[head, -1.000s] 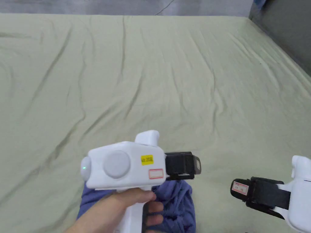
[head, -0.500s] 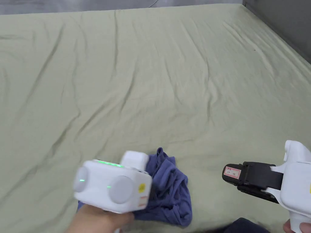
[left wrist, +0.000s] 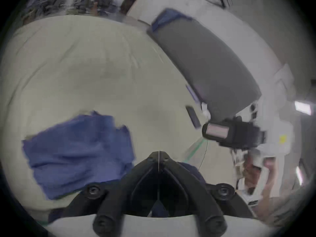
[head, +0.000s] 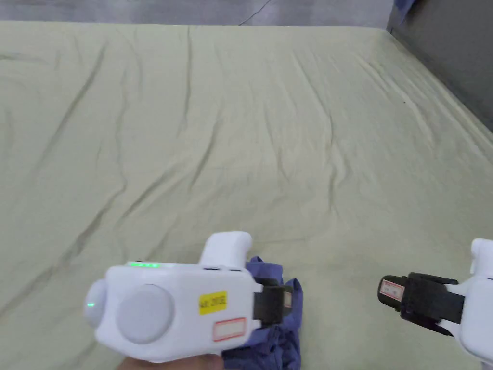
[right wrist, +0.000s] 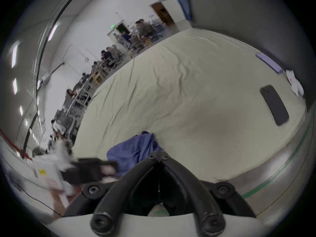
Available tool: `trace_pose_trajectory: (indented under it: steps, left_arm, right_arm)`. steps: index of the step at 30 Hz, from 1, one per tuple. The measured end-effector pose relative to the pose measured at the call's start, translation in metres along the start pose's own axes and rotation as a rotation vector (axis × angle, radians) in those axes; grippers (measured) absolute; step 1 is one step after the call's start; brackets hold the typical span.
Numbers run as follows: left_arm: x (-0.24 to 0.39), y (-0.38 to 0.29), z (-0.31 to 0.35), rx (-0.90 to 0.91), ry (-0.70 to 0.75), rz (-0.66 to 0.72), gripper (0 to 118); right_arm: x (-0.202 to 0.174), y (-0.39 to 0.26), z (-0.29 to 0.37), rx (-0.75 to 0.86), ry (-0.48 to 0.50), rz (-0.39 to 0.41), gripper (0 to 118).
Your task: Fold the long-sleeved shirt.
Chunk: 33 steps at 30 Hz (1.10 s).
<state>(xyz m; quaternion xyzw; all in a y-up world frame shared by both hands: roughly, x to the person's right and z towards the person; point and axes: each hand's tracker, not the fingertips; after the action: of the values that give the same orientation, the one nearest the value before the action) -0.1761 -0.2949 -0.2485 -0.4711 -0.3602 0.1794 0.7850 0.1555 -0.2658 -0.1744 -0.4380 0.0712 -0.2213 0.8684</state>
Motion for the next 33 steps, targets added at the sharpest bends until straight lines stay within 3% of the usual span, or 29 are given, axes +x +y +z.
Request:
trace_pose_trajectory:
  steps: [4, 7, 9, 13, 14, 16, 21, 22, 24, 25, 27, 31, 33]
  left_arm:
    - [-0.067, 0.006, 0.078, 0.113, 0.228, 0.114, 0]
    - [-0.108, -0.001, 0.101, 0.090, 0.372, 0.181, 0]
    - [-0.124, -0.007, 0.102, 0.065, 0.362, 0.238, 0]
    - [-0.141, -0.020, 0.094, 0.049, 0.336, 0.291, 0]
    - [-0.144, -0.021, 0.091, 0.036, 0.335, 0.300, 0]
    - [-0.150, -0.024, 0.083, 0.014, 0.350, 0.314, 0]
    - [-0.159, -0.025, 0.068, -0.013, 0.342, 0.315, 0]
    - [-0.163, -0.025, 0.063, -0.012, 0.345, 0.322, 24]
    - [-0.171, -0.026, 0.051, 0.011, 0.383, 0.328, 98]
    - [-0.177, -0.025, 0.041, 0.007, 0.393, 0.326, 118]
    - [-0.184, -0.021, 0.031, 0.047, 0.386, 0.309, 118]
    - [-0.208, -0.017, -0.001, -0.086, 0.199, 0.458, 118]
    - [-0.207, -0.013, -0.007, -0.075, 0.260, 0.396, 118]
  right_arm:
    - [-0.041, 0.004, -0.048, -0.076, 0.083, 0.113, 0]
    - [-0.062, 0.006, -0.092, -0.132, 0.178, 0.087, 0]
    - [-0.071, 0.006, -0.123, -0.175, 0.144, 0.089, 0]
    - [-0.068, -0.007, -0.205, -0.426, -0.187, 0.187, 0]
    - [-0.062, -0.014, -0.222, -0.479, -0.209, 0.211, 0]
    - [-0.058, -0.018, -0.229, -0.354, -0.110, 0.248, 0]
    - [-0.064, -0.012, -0.226, -0.387, -0.144, 0.260, 0]
    - [-0.062, -0.012, -0.227, -0.380, -0.137, 0.243, 0]
    - [-0.058, -0.011, -0.226, -0.374, -0.122, 0.216, 0]
    - [-0.055, -0.010, -0.226, -0.371, -0.112, 0.192, 0]
    - [-0.050, -0.010, -0.226, -0.365, -0.091, 0.151, 0]
    - [-0.038, -0.009, -0.230, -0.353, -0.028, 0.058, 0]
    - [-0.031, -0.007, -0.235, -0.351, 0.013, -0.007, 0]
